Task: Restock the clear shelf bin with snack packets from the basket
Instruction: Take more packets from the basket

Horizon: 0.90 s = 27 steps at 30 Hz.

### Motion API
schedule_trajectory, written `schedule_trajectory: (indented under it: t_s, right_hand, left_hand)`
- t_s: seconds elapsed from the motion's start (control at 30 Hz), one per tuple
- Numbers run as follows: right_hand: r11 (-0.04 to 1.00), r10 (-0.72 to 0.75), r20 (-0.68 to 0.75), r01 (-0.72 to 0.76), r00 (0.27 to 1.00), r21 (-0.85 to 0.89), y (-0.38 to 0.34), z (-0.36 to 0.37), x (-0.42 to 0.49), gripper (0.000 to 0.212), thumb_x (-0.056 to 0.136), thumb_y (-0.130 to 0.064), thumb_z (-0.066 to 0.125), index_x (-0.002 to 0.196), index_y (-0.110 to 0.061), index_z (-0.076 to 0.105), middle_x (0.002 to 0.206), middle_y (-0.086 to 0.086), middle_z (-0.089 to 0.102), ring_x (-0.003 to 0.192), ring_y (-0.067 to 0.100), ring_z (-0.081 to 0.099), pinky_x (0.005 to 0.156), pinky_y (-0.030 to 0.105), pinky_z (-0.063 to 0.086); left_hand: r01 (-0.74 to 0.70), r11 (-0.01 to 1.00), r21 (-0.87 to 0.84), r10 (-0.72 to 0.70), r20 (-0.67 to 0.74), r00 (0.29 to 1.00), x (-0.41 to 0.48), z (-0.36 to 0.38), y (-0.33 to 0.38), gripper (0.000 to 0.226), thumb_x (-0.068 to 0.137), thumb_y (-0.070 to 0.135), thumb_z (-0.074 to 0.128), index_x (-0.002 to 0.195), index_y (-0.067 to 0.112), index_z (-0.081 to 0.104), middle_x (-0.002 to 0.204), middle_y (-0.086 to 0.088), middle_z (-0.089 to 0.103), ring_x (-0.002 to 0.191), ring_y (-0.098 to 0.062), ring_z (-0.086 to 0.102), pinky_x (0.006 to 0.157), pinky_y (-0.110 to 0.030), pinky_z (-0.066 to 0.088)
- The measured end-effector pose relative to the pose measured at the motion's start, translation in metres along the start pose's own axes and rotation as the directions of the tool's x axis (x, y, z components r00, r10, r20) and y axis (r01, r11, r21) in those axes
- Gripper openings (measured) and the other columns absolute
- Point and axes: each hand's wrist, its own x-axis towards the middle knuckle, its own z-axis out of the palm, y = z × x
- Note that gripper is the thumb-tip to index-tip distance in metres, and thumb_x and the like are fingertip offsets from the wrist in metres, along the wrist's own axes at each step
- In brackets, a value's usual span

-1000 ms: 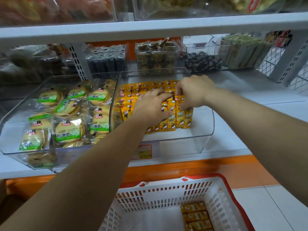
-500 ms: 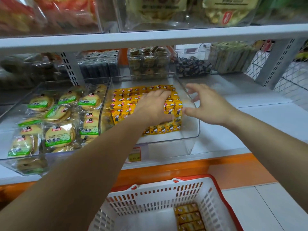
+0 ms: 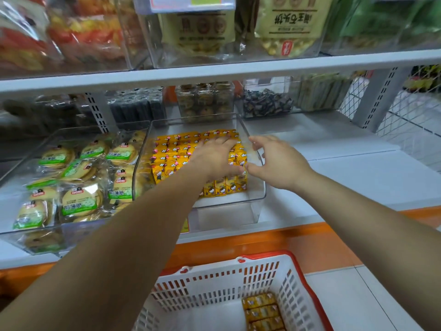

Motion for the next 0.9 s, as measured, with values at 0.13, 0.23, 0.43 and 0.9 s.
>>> schedule_trajectory:
  t_s: [0.13, 0.23, 0.43, 0.9]
  right_hand:
    - [0.997, -0.027, -0.096, 0.020, 0.995, -0.078, -0.018, -0.021, -0.025, 0.067, 0.083, -0.051, 0.068, 0.142, -0.028, 0.044, 0.130, -0.003, 0.057, 0.117, 0.021, 0.056, 0.083, 0.036, 0.046]
    - [0.987, -0.131, -0.083, 0.122, 0.988, -0.105, -0.026, -0.035, -0.056, 0.049, 0.083, -0.047, 0.069, 0.127, -0.029, 0.057, 0.117, -0.007, 0.060, 0.103, 0.015, 0.059, 0.075, 0.031, 0.045]
    - [0.984, -0.141, 0.311, 0.167, 0.940, -0.059, -0.029, 0.003, -0.123, 0.024, 0.082, -0.039, 0.071, 0.101, -0.026, 0.068, 0.096, -0.007, 0.065, 0.088, 0.015, 0.060, 0.075, 0.031, 0.048]
    - [0.906, 0.269, 0.640, -0.414, 0.720, 0.085, 0.071, 0.250, -0.223, 0.015, 0.084, -0.012, 0.070, 0.096, -0.019, 0.065, 0.102, 0.000, 0.058, 0.098, 0.020, 0.057, 0.090, 0.032, 0.048]
  left_hand:
    - [0.020, 0.967, -0.253, -0.050, -0.111, 0.992, -0.054, -0.045, 0.004, 0.067, 0.091, 0.057, 0.067, 0.148, 0.026, 0.048, 0.152, -0.001, 0.050, 0.140, -0.023, 0.045, 0.113, -0.039, 0.039]
    - [-0.080, 0.912, -0.402, 0.010, -0.174, 0.985, -0.128, -0.061, 0.010, 0.031, 0.092, 0.044, 0.070, 0.118, 0.029, 0.066, 0.110, 0.014, 0.067, 0.101, -0.010, 0.064, 0.079, -0.023, 0.048]
    - [-0.083, 0.903, -0.421, 0.176, 0.187, 0.966, -0.226, -0.003, 0.034, 0.019, 0.090, 0.042, 0.071, 0.105, 0.031, 0.067, 0.089, 0.018, 0.065, 0.081, -0.008, 0.062, 0.073, -0.025, 0.048]
    - [0.437, 0.792, -0.427, -0.058, 0.659, 0.750, -0.277, 0.286, 0.049, 0.052, 0.098, 0.048, 0.061, 0.139, 0.020, 0.051, 0.136, -0.004, 0.058, 0.119, -0.023, 0.057, 0.093, -0.035, 0.048]
